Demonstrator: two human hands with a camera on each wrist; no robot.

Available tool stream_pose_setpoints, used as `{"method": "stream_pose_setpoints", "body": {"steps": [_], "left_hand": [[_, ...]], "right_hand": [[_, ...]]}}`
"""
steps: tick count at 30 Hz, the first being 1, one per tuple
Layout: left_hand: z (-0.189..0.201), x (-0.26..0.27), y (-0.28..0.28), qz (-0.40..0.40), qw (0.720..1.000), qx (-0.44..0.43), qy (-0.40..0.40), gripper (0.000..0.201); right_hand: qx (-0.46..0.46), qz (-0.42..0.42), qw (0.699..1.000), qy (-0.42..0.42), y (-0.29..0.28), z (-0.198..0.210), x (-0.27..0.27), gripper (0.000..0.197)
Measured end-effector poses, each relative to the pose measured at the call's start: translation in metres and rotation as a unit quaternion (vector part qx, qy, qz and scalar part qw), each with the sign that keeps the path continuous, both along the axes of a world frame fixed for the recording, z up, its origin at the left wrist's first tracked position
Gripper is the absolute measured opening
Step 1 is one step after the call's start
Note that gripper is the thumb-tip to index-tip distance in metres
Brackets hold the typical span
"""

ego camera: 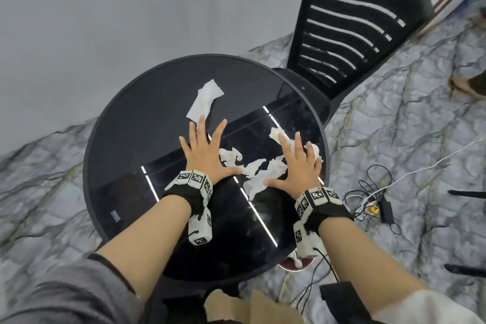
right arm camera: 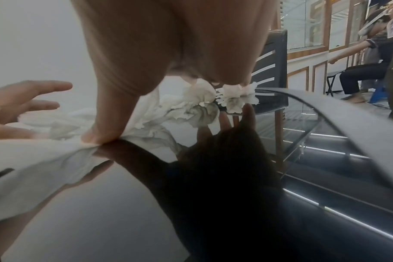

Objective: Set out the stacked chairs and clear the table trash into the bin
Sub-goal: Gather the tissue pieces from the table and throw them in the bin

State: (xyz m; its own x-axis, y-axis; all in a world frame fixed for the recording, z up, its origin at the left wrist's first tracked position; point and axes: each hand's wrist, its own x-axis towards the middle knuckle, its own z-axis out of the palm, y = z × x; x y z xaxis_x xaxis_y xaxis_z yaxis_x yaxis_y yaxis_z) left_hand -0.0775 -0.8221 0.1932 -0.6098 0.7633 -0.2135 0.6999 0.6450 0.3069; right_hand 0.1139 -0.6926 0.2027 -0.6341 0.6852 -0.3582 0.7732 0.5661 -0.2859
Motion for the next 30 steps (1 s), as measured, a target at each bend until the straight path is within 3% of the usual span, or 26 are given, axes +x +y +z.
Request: {"method": "stream_pose_setpoints", "body": {"steps": [5,10,15,21,26,30], "left_hand": [[-0.001,-0.032,0.020,0.030,0.999,0.021,-0.010,0.114],[0.001,-0.050,0.027,0.032,0.985,0.128,-0.112,0.096],[0.002,-0.053,0.025,0.052,0.983,0.145,-0.103,0.070],[0.008,-0.039,0.020,0.017,0.991,0.104,-0.080,0.041],[0.021,-0.006,0.011,0.033,0.976,0.116,-0.183,0.033],[0.030,0.033,0.007,0.047,0.960,0.131,-0.243,0.018]], "right_hand": [[-0.027,-0.006,0.999,0.019,0.018,-0.001,-0.019,0.096],[-0.022,-0.009,0.995,0.097,0.018,0.001,-0.027,0.067],[-0.014,-0.006,0.987,0.158,0.018,-0.006,-0.035,0.050],[-0.019,-0.015,0.979,0.201,0.015,-0.015,-0.034,0.037],[-0.030,-0.051,0.978,0.201,0.008,-0.014,-0.017,0.016],[-0.057,-0.105,0.972,0.202,0.002,-0.003,0.006,0.012]]}}
